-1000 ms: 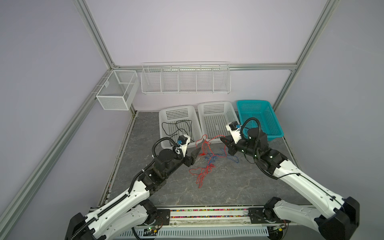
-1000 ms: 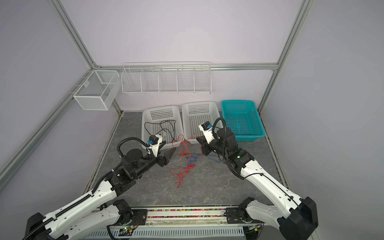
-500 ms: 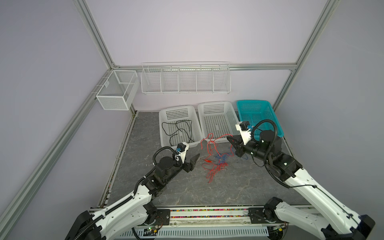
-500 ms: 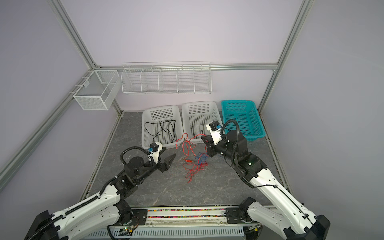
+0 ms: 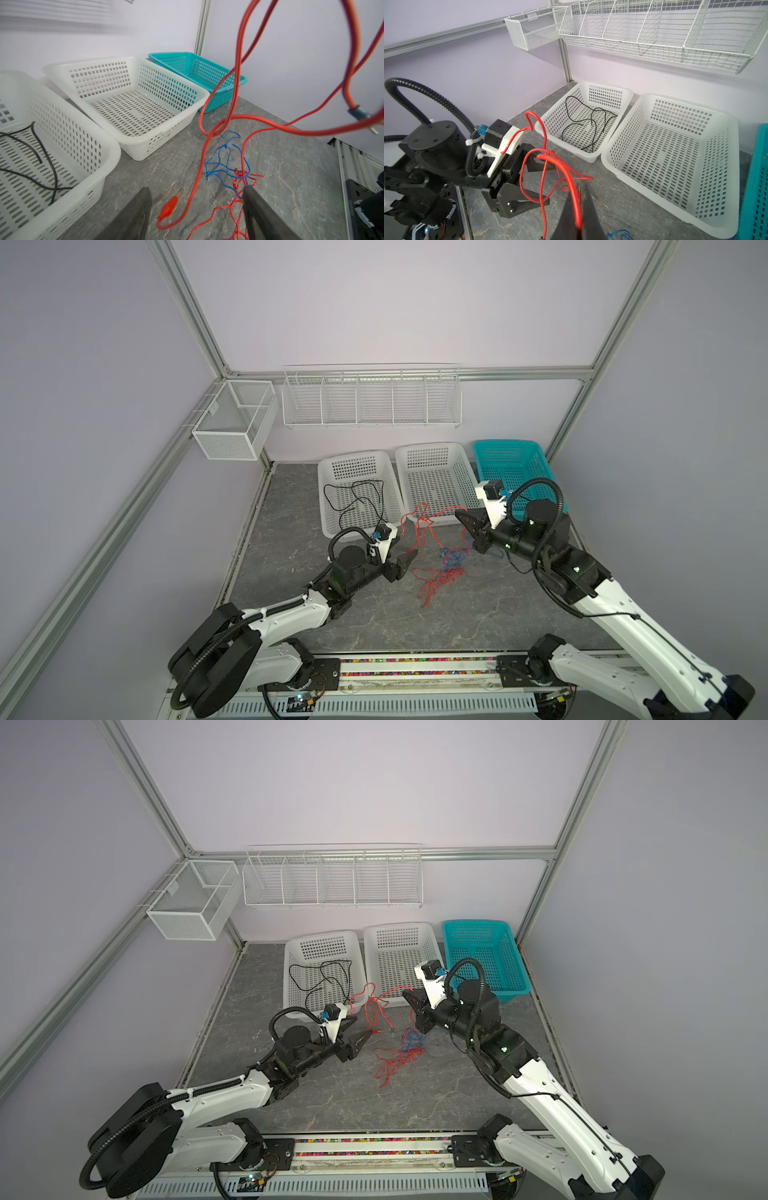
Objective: Untangle the cables
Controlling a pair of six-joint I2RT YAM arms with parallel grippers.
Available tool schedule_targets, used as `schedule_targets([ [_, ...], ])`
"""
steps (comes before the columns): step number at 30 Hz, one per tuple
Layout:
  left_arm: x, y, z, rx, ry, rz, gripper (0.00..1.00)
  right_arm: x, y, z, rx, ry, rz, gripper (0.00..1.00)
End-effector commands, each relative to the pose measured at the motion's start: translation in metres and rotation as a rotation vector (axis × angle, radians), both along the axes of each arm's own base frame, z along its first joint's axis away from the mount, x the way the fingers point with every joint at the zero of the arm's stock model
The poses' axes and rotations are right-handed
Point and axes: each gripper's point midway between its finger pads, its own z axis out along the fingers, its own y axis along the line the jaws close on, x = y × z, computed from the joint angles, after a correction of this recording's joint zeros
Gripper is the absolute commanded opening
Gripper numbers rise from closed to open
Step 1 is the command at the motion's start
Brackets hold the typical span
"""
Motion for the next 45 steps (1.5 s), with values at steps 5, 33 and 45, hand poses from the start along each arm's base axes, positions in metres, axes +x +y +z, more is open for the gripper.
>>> schedule_targets([
  [5, 0.008, -0.025, 0.048, -0.167, -0.096, -0.048, 0.66, -0.004, 0.001, 0.023, 0.056, -0.029, 0.016, 0.07],
  [33, 0.028, 0.023, 0.052, -0.035, -0.061, 0.24, 0.0, 0.046, -0.098, -0.052, -0.13, 0.135, -0.53, 0.06],
  [45, 0.013, 0.109, 0.108, -0.066, -0.146, 0.514, 0.0, 0.061, -0.144, -0.127, -0.208, 0.31, -0.708, 0.06],
])
